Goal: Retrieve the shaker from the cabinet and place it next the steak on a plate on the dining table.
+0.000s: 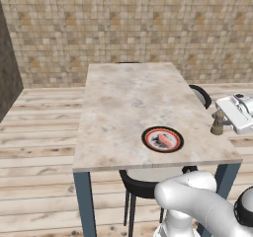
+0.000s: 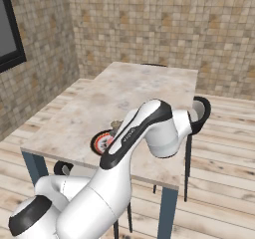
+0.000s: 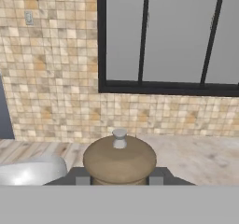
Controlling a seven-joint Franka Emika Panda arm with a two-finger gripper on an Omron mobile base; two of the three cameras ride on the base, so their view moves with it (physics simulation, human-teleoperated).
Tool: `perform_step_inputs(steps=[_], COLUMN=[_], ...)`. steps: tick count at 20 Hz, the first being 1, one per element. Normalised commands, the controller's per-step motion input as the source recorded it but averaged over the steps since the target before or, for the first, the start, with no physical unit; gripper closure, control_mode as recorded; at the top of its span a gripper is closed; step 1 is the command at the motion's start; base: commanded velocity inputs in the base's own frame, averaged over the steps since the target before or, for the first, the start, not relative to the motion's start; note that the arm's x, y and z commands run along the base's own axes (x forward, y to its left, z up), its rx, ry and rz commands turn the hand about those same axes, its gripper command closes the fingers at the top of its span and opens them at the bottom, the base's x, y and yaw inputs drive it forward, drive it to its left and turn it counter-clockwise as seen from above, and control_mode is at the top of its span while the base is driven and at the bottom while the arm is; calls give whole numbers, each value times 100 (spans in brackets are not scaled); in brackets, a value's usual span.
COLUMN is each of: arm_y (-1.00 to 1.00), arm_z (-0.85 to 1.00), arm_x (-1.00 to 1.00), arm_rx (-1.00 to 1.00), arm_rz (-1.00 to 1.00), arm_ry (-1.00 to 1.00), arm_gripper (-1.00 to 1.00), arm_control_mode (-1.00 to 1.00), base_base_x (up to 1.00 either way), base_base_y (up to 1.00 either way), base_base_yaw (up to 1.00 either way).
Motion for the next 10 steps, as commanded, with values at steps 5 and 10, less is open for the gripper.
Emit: perform_step_inputs(steps=[5, 10], arm_y=[0, 0], arm_z=[-34, -39], arm_x=[23, 21], arm_rx=[0, 0], arm_rz=[0, 2], arm_ry=[-2, -2], arm_gripper=[100, 100], arm_control_mode=[-100, -100], base_base_x=[0, 0], base_base_y=[0, 0], base_base_yaw=[0, 0])
